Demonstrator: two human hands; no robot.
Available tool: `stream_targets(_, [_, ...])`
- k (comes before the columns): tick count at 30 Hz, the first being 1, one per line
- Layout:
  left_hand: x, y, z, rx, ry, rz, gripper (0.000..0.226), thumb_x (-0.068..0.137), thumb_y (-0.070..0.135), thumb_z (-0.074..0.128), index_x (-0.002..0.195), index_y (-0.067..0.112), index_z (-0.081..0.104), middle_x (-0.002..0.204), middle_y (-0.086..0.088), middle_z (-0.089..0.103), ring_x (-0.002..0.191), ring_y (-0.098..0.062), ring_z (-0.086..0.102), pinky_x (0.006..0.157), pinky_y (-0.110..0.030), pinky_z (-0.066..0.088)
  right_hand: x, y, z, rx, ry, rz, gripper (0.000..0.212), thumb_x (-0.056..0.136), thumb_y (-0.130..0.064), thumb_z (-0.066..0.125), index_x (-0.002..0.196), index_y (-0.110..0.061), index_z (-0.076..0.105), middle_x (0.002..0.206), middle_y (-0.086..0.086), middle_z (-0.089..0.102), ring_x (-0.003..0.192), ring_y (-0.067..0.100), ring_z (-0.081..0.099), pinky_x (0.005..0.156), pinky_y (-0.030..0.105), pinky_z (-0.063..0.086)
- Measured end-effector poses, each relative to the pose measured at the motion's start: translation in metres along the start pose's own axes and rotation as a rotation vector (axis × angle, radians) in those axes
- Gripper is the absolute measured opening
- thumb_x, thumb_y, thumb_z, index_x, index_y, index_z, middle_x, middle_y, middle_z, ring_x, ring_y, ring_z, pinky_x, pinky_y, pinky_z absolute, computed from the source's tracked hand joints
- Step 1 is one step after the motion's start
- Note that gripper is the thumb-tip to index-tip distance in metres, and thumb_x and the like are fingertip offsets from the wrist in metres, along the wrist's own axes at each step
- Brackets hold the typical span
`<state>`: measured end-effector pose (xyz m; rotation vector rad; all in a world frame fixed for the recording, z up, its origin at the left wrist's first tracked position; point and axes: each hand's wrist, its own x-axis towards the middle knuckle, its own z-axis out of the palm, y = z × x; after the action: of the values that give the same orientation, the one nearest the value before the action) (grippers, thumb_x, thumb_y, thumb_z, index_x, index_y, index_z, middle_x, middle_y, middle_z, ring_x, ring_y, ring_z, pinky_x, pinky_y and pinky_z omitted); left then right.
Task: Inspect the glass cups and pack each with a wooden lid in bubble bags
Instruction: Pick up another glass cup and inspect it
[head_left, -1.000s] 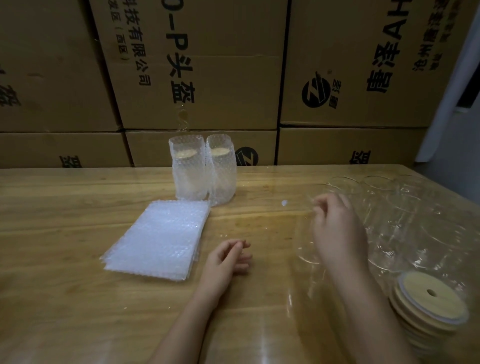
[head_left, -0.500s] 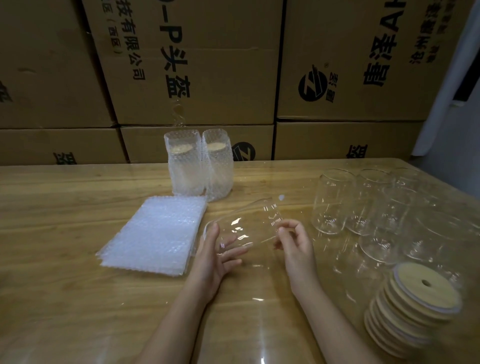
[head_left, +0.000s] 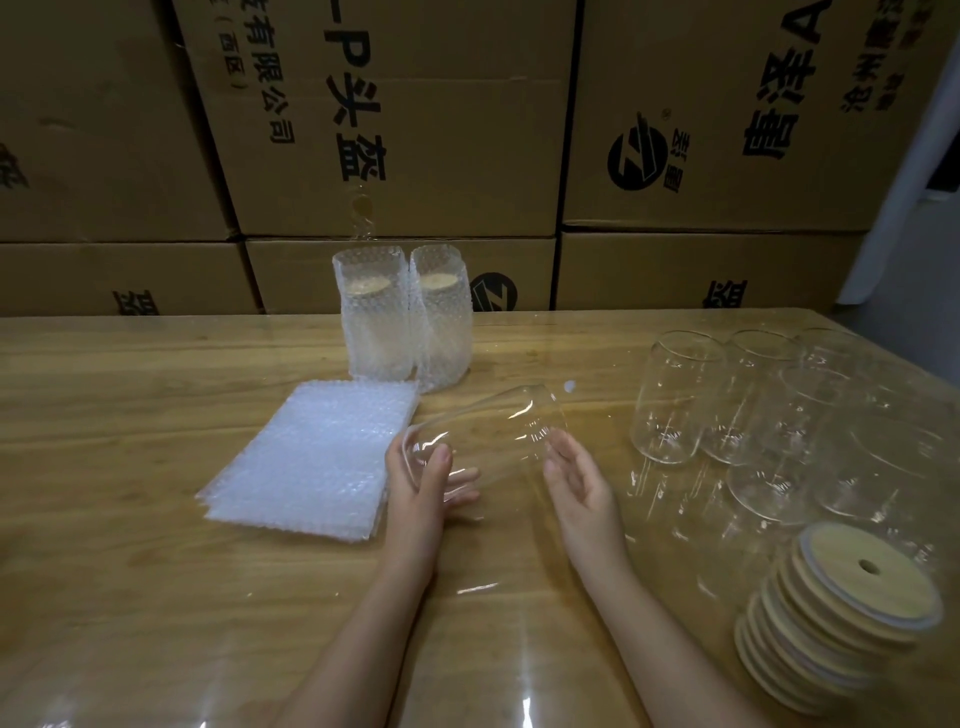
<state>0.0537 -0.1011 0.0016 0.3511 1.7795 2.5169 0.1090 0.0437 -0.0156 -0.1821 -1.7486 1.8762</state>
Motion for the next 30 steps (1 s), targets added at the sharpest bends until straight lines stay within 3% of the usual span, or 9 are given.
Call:
stream_targets(2, [0.0, -0.002, -0.001, 0.006, 0.01, 0.027, 0.048, 0.072, 0.051, 0.063, 0.115, 0.04, 0.042, 0.123, -0.01, 0.053, 0.086, -0.025, 0.072, 0.063, -0.03, 0.057, -0.001, -0.002, 0.002, 0.007, -0.002, -0.021, 0.039, 0.096, -0.003, 0.05, 0.123, -0.031, 0.046, 0.123, -0.018, 0.054, 0.113, -0.01, 0.053, 0.091, 0.007, 0.041])
stream_targets(6, [0.001, -0.008, -0.002, 0.062, 0.047, 0.08, 0.049, 0.078, 0.045, 0.061, 0.121, 0.041, 0.037, 0.117, -0.004, 0.052, 0.093, -0.026, 0.07, 0.064, -0.028, 0.056, -0.001, -0.001, 0.003, 0.004, -0.019, -0.049, 0.043, 0.096, -0.004, 0.05, 0.132, -0.027, 0.041, 0.138, -0.009, 0.048, 0.127, 0.003, 0.047, 0.102, 0.011, 0.037])
stream_targets(12, [0.0, -0.011, -0.002, 0.154, 0.024, 0.14, 0.053, 0.078, 0.046, 0.061, 0.123, 0.044, 0.033, 0.123, -0.007, 0.046, 0.088, -0.015, 0.071, 0.063, -0.027, 0.057, -0.002, -0.003, 0.003, -0.047, -0.026, -0.131, 0.046, 0.093, -0.021, 0.053, 0.131, -0.043, 0.04, 0.141, -0.024, 0.041, 0.133, -0.007, 0.035, 0.11, 0.017, 0.028])
stream_targets(17, [-0.004, -0.007, 0.0, 0.206, -0.016, 0.12, 0.053, 0.071, 0.053, 0.063, 0.118, 0.044, 0.039, 0.121, -0.008, 0.051, 0.08, -0.017, 0.072, 0.057, -0.026, 0.056, -0.002, -0.01, 0.0, -0.091, -0.013, -0.167, 0.047, 0.091, -0.031, 0.049, 0.135, -0.044, 0.041, 0.144, -0.026, 0.04, 0.136, -0.006, 0.031, 0.105, 0.006, 0.025])
stream_targets(21, [-0.002, -0.001, 0.0, 0.131, 0.02, 0.039, 0.066, 0.062, 0.057, 0.06, 0.121, 0.032, 0.044, 0.116, -0.013, 0.057, 0.069, -0.022, 0.071, 0.049, -0.025, 0.05, -0.002, -0.02, 0.002, -0.086, -0.053, -0.156, 0.046, 0.091, -0.042, 0.047, 0.136, -0.045, 0.041, 0.141, -0.033, 0.04, 0.133, -0.012, 0.031, 0.098, 0.0, 0.027])
stream_targets(25, [0.002, 0.0, -0.005, 0.1, 0.042, -0.016, 0.078, 0.059, 0.059, 0.057, 0.126, 0.019, 0.045, 0.086, -0.001, 0.072, 0.062, -0.032, 0.065, 0.049, -0.029, 0.047, 0.0, -0.026, 0.003, -0.098, -0.109, -0.123, 0.058, 0.085, -0.06, 0.041, 0.14, -0.044, 0.037, 0.141, -0.039, 0.034, 0.131, -0.018, 0.027, 0.094, -0.003, 0.026])
stream_targets(28, [0.004, -0.003, -0.006, 0.048, 0.009, -0.052, 0.084, 0.06, 0.057, 0.057, 0.13, 0.013, 0.044, 0.096, -0.012, 0.067, 0.048, -0.02, 0.062, 0.043, -0.025, 0.047, 0.001, -0.027, -0.001, -0.112, -0.121, -0.081, 0.062, 0.081, -0.066, 0.035, 0.14, -0.047, 0.034, 0.141, -0.041, 0.029, 0.132, -0.019, 0.024, 0.094, -0.005, 0.024])
stream_targets(30, [0.006, -0.005, -0.006, 0.004, -0.002, -0.086, 0.072, 0.065, 0.052, 0.058, 0.126, 0.017, 0.047, 0.097, -0.012, 0.066, 0.046, -0.022, 0.062, 0.042, -0.025, 0.048, 0.0, -0.027, -0.002, -0.118, -0.123, -0.081, 0.059, 0.082, -0.066, 0.034, 0.139, -0.049, 0.033, 0.142, -0.04, 0.03, 0.134, -0.016, 0.023, 0.099, -0.002, 0.023])
